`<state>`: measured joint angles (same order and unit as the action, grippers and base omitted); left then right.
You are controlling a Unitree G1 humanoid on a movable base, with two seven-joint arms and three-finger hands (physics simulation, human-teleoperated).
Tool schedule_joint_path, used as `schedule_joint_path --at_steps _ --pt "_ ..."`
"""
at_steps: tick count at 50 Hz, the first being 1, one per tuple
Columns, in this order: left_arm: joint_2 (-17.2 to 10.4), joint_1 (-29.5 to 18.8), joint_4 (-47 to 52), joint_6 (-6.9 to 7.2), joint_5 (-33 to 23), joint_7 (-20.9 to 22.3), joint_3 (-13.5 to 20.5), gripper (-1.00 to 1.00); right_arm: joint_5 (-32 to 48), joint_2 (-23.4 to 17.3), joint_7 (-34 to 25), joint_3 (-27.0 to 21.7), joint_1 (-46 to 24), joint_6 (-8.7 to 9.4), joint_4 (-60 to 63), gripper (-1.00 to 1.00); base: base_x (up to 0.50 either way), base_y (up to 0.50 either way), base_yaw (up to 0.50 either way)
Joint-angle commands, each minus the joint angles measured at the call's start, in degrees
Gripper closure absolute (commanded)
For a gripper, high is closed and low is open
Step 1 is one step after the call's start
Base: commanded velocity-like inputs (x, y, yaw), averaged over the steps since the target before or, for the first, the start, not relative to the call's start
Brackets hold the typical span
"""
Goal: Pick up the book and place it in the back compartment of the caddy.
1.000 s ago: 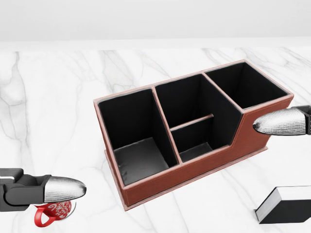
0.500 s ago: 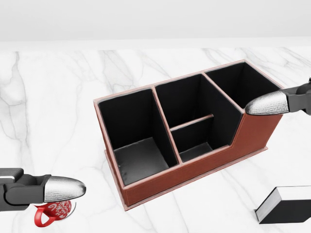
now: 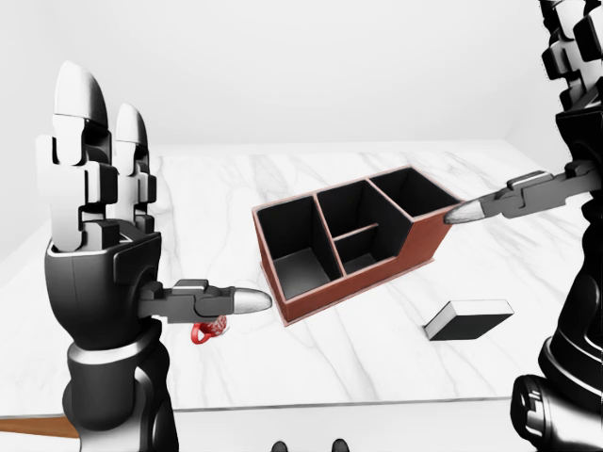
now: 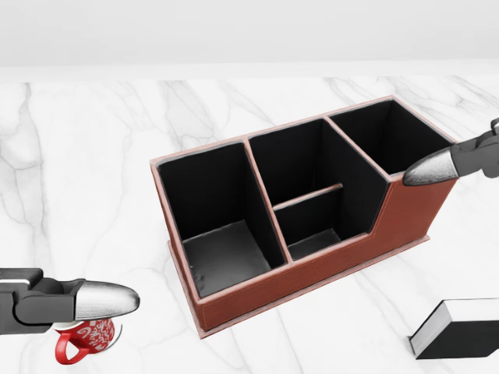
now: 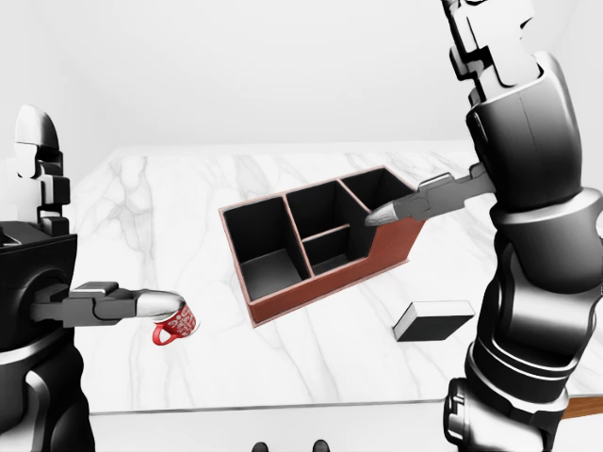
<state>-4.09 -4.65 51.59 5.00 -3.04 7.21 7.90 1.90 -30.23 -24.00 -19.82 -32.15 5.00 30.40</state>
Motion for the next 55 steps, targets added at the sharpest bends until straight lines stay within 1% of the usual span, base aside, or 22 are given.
schedule_joint_path --at_steps 1,3,8,16,18,22,31,35,41,45,48,55 --pt "0.05 0.06 -0.45 0.00 -0.15 0.02 -0.06 -1.00 1.20 -3.64 -4.69 -1.57 -2.15 0.00 1.46 -1.00 0.00 0.00 0.00" --pt "0.07 0.08 -0.61 0.00 -0.21 0.01 -0.23 -1.00 0.99 -5.17 -6.06 -2.08 -2.51 0.00 2.08 -1.00 0.00 0.00 0.00" --pt "0.05 0.09 -0.68 0.00 -0.25 0.06 -0.16 -1.00 1.69 -6.22 -8.15 -2.58 -1.34 0.00 2.04 -1.00 0.00 0.00 0.00" --pt "0.16 0.16 -0.35 0.00 -0.46 -0.01 -0.55 -1.00 3.02 -6.58 -9.30 -2.75 -1.38 0.00 0.20 -1.00 0.00 0.00 0.00" --pt "0.14 0.22 -0.30 0.00 -0.45 0.08 -0.44 -1.00 3.89 -6.23 -9.79 -2.72 0.13 0.00 0.33 -1.00 0.00 0.00 0.00" --pt "0.21 0.40 -0.54 0.00 -0.48 0.09 -0.42 -1.00 5.15 -5.99 -10.88 -2.97 0.61 0.00 0.41 -1.00 0.00 0.00 0.00" --pt "0.24 0.39 -0.71 0.00 -0.60 0.11 -0.51 -1.00 7.12 -6.44 -14.18 -4.48 2.74 0.00 0.83 -1.00 0.00 0.00 0.00" --pt "0.22 0.25 -0.44 0.00 -0.74 0.04 -0.77 -1.00 7.14 -7.34 -15.81 -5.11 2.41 0.00 0.81 -1.00 0.00 0.00 0.00" --pt "0.28 0.37 -0.63 0.00 -0.71 0.13 -0.68 -1.00 7.24 -8.37 -16.00 -5.36 1.65 0.00 -0.87 -1.00 0.00 0.00 0.00" --pt "0.29 0.39 -0.90 0.00 -0.77 0.08 -0.80 -1.00 7.28 -8.36 -16.00 -5.69 2.54 0.00 -1.21 -1.00 0.00 0.00 0.00" --pt "0.32 0.46 -1.22 0.00 -0.77 0.08 -0.80 -1.00 6.75 -8.52 -16.00 -6.48 3.76 0.00 -0.35 -1.00 0.00 0.00 0.00" --pt "0.27 0.26 -0.89 0.00 -0.78 0.12 -0.74 -1.00 4.81 -9.88 -16.00 -7.81 3.47 0.00 2.06 -1.00 0.00 0.00 0.00"
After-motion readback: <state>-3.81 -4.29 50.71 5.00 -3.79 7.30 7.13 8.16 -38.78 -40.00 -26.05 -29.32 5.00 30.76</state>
